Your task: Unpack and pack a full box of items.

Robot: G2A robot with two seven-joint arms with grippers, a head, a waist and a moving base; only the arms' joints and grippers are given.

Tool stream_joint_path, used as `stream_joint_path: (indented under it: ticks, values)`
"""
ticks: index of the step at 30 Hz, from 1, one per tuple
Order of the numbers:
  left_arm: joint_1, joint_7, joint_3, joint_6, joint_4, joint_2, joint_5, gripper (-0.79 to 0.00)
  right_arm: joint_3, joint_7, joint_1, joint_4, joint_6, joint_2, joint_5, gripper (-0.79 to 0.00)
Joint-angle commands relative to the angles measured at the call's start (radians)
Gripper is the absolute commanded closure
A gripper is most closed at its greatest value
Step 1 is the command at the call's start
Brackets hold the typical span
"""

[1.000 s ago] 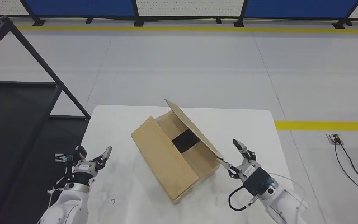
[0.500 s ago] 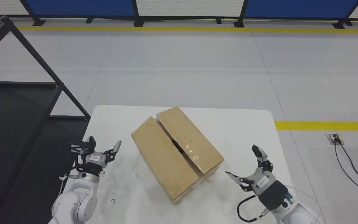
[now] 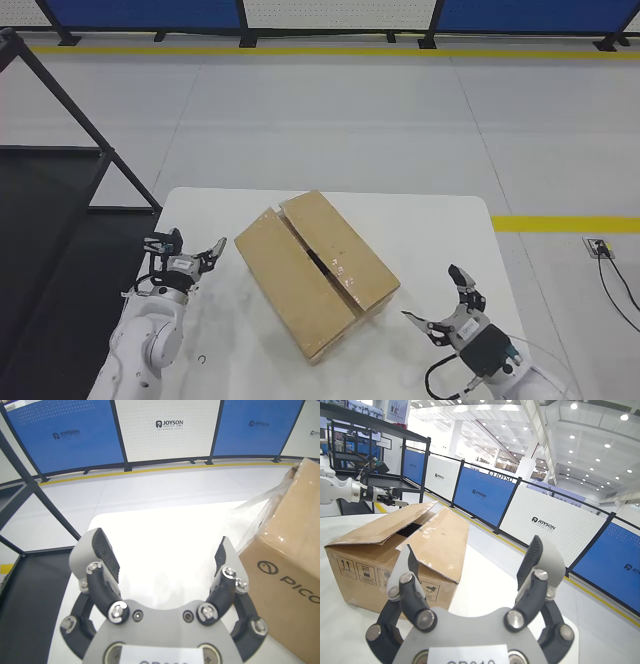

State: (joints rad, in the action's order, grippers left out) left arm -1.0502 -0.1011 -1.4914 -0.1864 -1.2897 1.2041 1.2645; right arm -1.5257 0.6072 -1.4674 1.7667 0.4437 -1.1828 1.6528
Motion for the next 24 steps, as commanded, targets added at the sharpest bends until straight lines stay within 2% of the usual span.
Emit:
stream_joint_path:
  ticks: [1, 7, 13, 18, 24]
  values:
    - [0.038, -0.037, 0.022, 0.01, 0.063, 0.001, 0.071, -0.785, -0.009, 0.004, -0.016, -0.004, -0.003, 0.002, -0.001, -0.785]
    - [0.121, -0.094, 0.069, -0.091, 0.181, 0.006, 0.073, -0.785, -0.036, 0.019, -0.068, 0.002, -0.007, 0.008, -0.006, -0.785]
    - [0.148, -0.141, 0.083, -0.165, 0.208, 0.001, 0.115, -0.785, -0.045, 0.006, -0.089, 0.007, 0.015, 0.014, 0.002, -0.785]
    - [0.132, -0.145, 0.064, -0.228, 0.188, -0.011, 0.134, -0.785, -0.04, -0.004, -0.08, 0.008, 0.017, 0.016, 0.002, -0.785]
    - [0.064, -0.101, 0.019, -0.354, 0.093, -0.037, 0.169, -0.785, -0.033, -0.029, -0.056, 0.003, 0.026, 0.019, -0.003, -0.785]
